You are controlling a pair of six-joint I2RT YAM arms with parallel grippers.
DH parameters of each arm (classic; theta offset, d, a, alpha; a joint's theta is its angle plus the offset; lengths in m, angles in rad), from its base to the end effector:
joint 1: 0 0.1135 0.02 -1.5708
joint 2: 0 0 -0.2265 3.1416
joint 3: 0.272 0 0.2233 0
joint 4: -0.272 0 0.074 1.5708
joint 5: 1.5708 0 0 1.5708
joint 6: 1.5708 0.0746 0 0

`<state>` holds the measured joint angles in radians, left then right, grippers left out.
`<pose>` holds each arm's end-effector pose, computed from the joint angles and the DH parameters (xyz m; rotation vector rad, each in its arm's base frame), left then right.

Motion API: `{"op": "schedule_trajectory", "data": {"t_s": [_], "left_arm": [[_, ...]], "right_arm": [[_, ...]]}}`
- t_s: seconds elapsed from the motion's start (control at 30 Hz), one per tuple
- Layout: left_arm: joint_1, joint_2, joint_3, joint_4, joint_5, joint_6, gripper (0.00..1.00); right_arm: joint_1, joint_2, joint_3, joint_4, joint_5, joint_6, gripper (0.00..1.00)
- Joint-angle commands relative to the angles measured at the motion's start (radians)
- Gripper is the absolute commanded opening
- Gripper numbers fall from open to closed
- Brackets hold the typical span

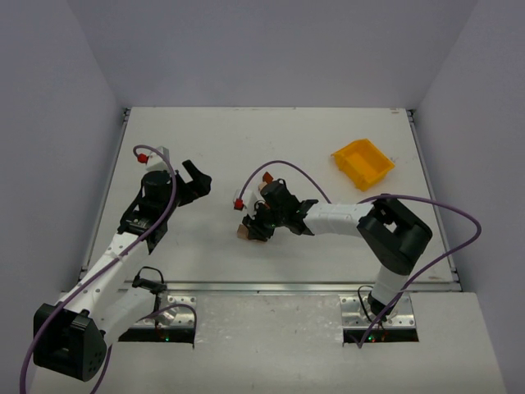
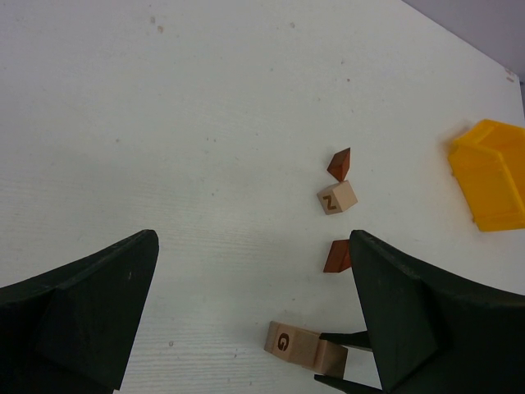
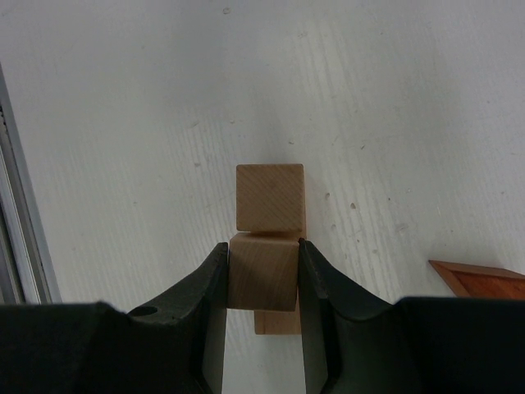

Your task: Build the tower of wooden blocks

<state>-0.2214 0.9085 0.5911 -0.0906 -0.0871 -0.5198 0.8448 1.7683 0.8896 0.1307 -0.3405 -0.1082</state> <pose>0.2355 -0.0464 0.2231 -0.3535 1.9671 -0.3943 0.2162 0.2810 0.1101 -1.2523 2.0363 0.7568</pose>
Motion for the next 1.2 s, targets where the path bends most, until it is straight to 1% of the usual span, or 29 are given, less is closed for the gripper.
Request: {"op": "schedule_trajectory", "data": {"t_s": [0.0,0.57,1.17], "left_arm": [[-0.001,-0.017,0.016,0.026,-0.005,0.014,1.0],[-0.001,-0.014,0.016,0.026,0.004,0.017,1.0],[-0.001,-0.009,0.017,0.028,0.012,0.018,1.0]], "right_arm": [[0.002,0.008,0.043,0.035,-0.008,-0.005,0.29],[0.0,0.023,0.042,0.035,0.005,-0.01,0.31],[0.002,0.026,0.039,0.047,0.019,-0.011,0.37]]}}
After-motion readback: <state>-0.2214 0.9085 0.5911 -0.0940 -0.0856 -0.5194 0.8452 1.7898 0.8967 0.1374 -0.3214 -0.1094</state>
